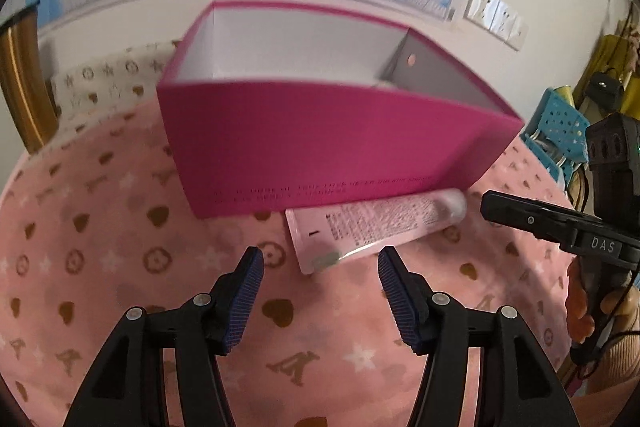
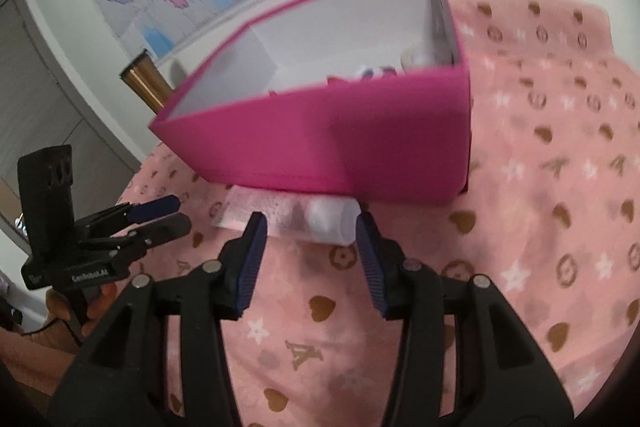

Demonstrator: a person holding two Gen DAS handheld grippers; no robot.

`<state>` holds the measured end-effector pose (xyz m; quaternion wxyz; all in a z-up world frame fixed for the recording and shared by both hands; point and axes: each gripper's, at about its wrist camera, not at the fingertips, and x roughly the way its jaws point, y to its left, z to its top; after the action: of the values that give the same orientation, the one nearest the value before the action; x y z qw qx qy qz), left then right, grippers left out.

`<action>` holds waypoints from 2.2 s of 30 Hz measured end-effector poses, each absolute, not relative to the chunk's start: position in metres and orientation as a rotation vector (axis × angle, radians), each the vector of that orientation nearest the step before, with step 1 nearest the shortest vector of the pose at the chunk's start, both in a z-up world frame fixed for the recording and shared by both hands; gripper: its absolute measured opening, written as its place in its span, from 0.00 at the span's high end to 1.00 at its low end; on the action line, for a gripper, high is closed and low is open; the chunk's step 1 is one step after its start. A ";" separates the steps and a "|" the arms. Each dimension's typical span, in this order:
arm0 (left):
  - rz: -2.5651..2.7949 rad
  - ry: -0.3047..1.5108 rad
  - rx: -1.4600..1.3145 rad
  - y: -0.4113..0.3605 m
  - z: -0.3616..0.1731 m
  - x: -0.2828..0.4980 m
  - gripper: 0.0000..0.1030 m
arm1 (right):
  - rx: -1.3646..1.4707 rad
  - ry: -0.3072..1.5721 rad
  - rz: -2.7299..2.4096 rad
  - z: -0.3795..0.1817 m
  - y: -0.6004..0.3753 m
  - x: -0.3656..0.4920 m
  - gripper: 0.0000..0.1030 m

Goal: Organize rigid objects
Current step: 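Move the right tool to the pink lotion tube beside the box, then grasp the pink lotion tube by its white cap end with the right tool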

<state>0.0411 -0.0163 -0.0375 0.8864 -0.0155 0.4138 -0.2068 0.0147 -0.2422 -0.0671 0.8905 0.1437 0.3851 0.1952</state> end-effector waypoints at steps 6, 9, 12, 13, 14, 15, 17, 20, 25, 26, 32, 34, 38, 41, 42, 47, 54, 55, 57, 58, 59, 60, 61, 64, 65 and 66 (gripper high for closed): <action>-0.441 0.912 -0.052 -0.025 -0.052 0.051 0.41 | 0.294 0.833 0.387 -0.081 -0.236 0.020 0.53; -0.437 0.932 -0.052 -0.031 -0.058 0.057 0.41 | 0.312 0.839 0.380 -0.084 -0.239 0.023 0.53; -0.432 0.944 -0.061 -0.035 -0.061 0.063 0.41 | 0.320 0.840 0.376 -0.086 -0.240 0.026 0.53; -0.433 0.949 -0.066 -0.035 -0.062 0.064 0.41 | 0.323 0.841 0.375 -0.087 -0.240 0.027 0.53; -0.435 0.949 -0.067 -0.036 -0.062 0.066 0.41 | 0.323 0.841 0.376 -0.087 -0.240 0.028 0.53; -0.436 0.950 -0.066 -0.038 -0.061 0.066 0.41 | 0.325 0.840 0.378 -0.087 -0.239 0.030 0.53; -0.450 0.956 -0.075 -0.040 -0.061 0.069 0.41 | 0.327 0.840 0.382 -0.088 -0.237 0.031 0.53; -0.460 0.958 -0.072 -0.045 -0.062 0.068 0.41 | 0.325 0.840 0.398 -0.088 -0.233 0.035 0.53; -0.468 0.961 -0.081 -0.049 -0.061 0.066 0.38 | 0.307 0.840 0.390 -0.087 -0.232 0.034 0.53; -0.472 0.962 -0.083 -0.049 -0.061 0.065 0.38 | 0.305 0.842 0.388 -0.086 -0.232 0.033 0.53; -0.488 0.961 -0.086 -0.046 -0.058 0.055 0.38 | 0.304 0.840 0.389 -0.083 -0.235 0.022 0.53; -0.494 0.959 -0.086 -0.047 -0.057 0.053 0.38 | 0.310 0.838 0.397 -0.082 -0.236 0.020 0.53; -0.497 0.947 -0.070 -0.050 -0.052 0.048 0.38 | 0.305 0.838 0.400 -0.080 -0.235 0.014 0.53; -0.501 0.939 -0.064 -0.053 -0.049 0.046 0.38 | 0.307 0.835 0.405 -0.079 -0.237 0.011 0.53; -0.504 0.941 -0.067 -0.053 -0.049 0.046 0.38 | 0.309 0.834 0.404 -0.079 -0.238 0.009 0.53; -0.504 0.938 -0.059 -0.058 -0.048 0.042 0.38 | 0.320 0.838 0.396 -0.082 -0.241 0.004 0.53; -0.508 0.917 -0.034 -0.063 -0.041 0.035 0.38 | 0.319 0.824 0.385 -0.077 -0.247 -0.004 0.53; -0.508 0.915 -0.031 -0.064 -0.040 0.035 0.38 | 0.316 0.822 0.383 -0.076 -0.247 -0.005 0.53; -0.507 0.909 -0.028 -0.066 -0.039 0.033 0.38 | 0.312 0.816 0.381 -0.074 -0.248 -0.006 0.53; -0.508 0.908 -0.031 -0.065 -0.038 0.032 0.38 | 0.311 0.815 0.381 -0.073 -0.248 -0.006 0.53; -0.508 0.906 -0.034 -0.065 -0.037 0.031 0.38 | 0.310 0.812 0.379 -0.072 -0.248 -0.007 0.53; -0.508 0.902 -0.034 -0.065 -0.036 0.031 0.38 | 0.310 0.810 0.379 -0.071 -0.248 -0.007 0.53; -0.508 0.900 -0.033 -0.065 -0.035 0.030 0.38 | 0.310 0.809 0.380 -0.071 -0.248 -0.008 0.53; -0.508 0.891 -0.029 -0.065 -0.033 0.028 0.38 | 0.306 0.804 0.381 -0.069 -0.248 -0.008 0.53; -0.508 0.890 -0.029 -0.065 -0.032 0.027 0.38 | 0.304 0.802 0.380 -0.069 -0.248 -0.008 0.53; -0.509 0.888 -0.030 -0.065 -0.031 0.027 0.38 | 0.301 0.800 0.380 -0.068 -0.248 -0.009 0.53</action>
<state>0.0271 -0.0648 -0.0313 0.8719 -0.0142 0.4247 -0.2433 -0.0090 -0.2479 -0.0681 0.8927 0.1449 0.3856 0.1830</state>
